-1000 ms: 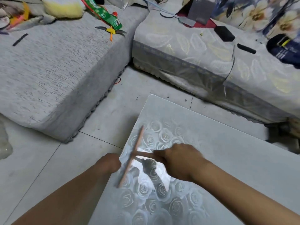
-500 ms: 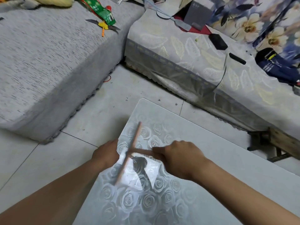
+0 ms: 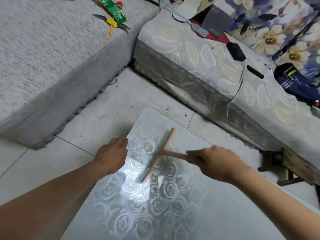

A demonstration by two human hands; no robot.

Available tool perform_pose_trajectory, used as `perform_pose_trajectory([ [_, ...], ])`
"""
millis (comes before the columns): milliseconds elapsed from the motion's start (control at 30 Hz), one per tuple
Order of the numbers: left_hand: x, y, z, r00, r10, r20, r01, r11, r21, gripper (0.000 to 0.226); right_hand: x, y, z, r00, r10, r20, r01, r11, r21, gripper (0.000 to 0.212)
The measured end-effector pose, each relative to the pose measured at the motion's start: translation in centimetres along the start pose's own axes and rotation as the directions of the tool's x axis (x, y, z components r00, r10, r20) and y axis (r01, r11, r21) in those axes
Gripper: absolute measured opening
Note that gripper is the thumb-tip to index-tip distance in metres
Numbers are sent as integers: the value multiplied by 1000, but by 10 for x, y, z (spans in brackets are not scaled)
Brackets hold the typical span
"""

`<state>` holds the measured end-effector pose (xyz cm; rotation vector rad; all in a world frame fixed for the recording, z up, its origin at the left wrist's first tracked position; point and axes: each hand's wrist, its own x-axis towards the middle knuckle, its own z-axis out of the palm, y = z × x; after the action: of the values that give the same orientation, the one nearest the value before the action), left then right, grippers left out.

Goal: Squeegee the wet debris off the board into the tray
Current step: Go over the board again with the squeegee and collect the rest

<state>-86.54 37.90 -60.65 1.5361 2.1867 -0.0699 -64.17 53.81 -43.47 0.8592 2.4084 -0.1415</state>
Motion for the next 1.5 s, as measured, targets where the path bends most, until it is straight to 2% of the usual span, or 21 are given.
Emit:
perform_pose_trajectory([
  [133, 6, 10, 0, 1000, 17, -9, -16, 994, 108, 55, 51, -30, -4, 998, -48, -38, 50, 997, 58, 37],
  [300, 8, 7, -2, 996, 57, 73, -71, 976, 204, 62, 21, 10, 30, 995, 51, 81, -66, 978, 200, 32],
  [367, 7, 7, -2, 991, 46, 124, -74, 971, 228, 65, -5, 36, 32, 979, 126, 160, -155, 971, 180, 28],
  [433, 7, 10, -6, 980, 16, 196, -69, 962, 266, 67, -23, 48, 23, 957, 205, 207, -222, 973, 61, 30],
  [500, 10, 17, -10, 971, -13, 238, -70, 940, 335, 66, -20, 43, 12, 973, 196, 124, -194, 981, -30, 33],
  [600, 17, 27, -15, 964, -45, 263, -77, 896, 437, 60, 17, 9, 0, 994, 104, -24, -102, 991, 85, 32],
  [667, 20, 34, -18, 954, -63, 294, -86, 880, 467, 55, 40, -11, 2, 995, 95, -13, -91, 980, 174, 32],
  [767, 27, 37, -23, 944, -62, 324, -106, 873, 475, 50, 32, 0, 31, 986, 157, 61, -168, 938, 302, 32],
  [867, 26, 33, -19, 946, -65, 318, -106, 865, 491, 54, -23, 37, 73, 955, 264, 136, -296, 884, 361, 33],
  [967, 22, 31, -18, 949, -77, 306, -74, 888, 454, 57, -81, 56, 90, 904, 364, 226, -420, 856, 302, 36],
  [1033, 18, 32, -22, 946, -84, 315, -70, 891, 448, 57, -99, 57, 83, 884, 392, 255, -452, 856, 252, 36],
  [1100, 17, 40, -26, 936, -112, 334, -64, 879, 473, 57, -95, 54, 68, 896, 379, 230, -431, 866, 252, 29],
  [1200, 16, 44, -31, 942, -163, 293, -39, 814, 579, 59, -45, 29, 38, 947, 301, 116, -322, 888, 328, 25],
  [1267, 20, 60, -25, 969, -104, 223, -50, 802, 596, 62, -13, 21, 34, 946, 313, 83, -321, 875, 363, 28],
  [1367, 26, 76, -16, 990, 30, 138, -96, 861, 500, 67, 4, 23, 51, 928, 357, 107, -369, 839, 401, 28],
  [1500, 28, 88, -1, 969, 208, 136, -245, 888, 389, 70, -63, 38, 96, 893, 408, 190, -449, 774, 447, 33],
])
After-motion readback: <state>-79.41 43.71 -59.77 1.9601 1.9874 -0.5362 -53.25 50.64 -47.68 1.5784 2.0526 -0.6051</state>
